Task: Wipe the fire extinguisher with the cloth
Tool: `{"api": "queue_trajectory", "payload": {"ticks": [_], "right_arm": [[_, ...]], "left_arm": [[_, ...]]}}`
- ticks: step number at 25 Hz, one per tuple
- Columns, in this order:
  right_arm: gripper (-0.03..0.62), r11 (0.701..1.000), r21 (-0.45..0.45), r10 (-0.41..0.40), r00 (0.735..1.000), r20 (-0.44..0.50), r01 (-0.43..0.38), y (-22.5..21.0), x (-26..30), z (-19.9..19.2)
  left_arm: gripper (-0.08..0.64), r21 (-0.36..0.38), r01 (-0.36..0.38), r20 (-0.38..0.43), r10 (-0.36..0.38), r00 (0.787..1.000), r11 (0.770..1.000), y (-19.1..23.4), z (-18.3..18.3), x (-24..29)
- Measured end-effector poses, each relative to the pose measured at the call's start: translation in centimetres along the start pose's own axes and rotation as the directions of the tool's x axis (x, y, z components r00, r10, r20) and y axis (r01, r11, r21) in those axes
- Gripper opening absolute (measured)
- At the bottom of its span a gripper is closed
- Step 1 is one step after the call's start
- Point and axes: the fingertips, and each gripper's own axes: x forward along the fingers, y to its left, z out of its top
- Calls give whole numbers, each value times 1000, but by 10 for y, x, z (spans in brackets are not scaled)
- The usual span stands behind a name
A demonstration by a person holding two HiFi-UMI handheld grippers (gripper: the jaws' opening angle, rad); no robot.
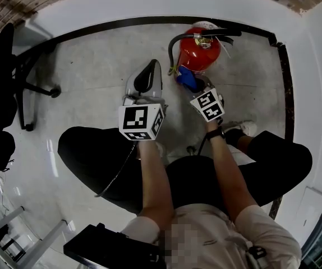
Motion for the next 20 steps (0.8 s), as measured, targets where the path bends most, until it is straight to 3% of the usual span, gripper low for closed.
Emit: {"api": "queue_trajectory", "payload": {"ticks": [2, 5, 10, 15, 16, 18, 19, 20], "right_arm": [[118, 1000, 6, 21, 995, -95, -20, 6, 20, -28], [120, 999, 10, 49, 967, -251, -48, 13, 44, -63], [118, 989, 112, 136, 912, -387, -100, 19, 85, -142], [120, 986, 85, 167, 830, -533, -143, 14, 101, -185], [120, 981, 108, 195, 811, -552, -162, 19, 99, -189], [118, 952, 241, 296, 775, -559, -190, 38, 87, -196], [117, 939, 292, 316, 794, -520, -183, 40, 82, -192], [117, 931, 323, 309, 838, -449, -170, 37, 78, -181]], "left_arm": [[3, -6, -1, -2, 1, 1000, 1000, 3, -2, 2], [3, -3, 5, -6, -5, 1000, 1000, 4, -3, 7], [3, 20, 29, -34, -28, 999, 999, -3, -10, 12], [3, 76, 40, -63, -35, 997, 996, -3, -15, 15], [3, 76, 37, -67, -32, 997, 996, -2, -16, 14], [3, 72, 35, -71, -30, 997, 997, -2, -18, 14], [3, 68, 37, -67, -33, 997, 997, -3, -18, 15], [3, 61, 40, -59, -36, 998, 997, -5, -16, 15]]}}
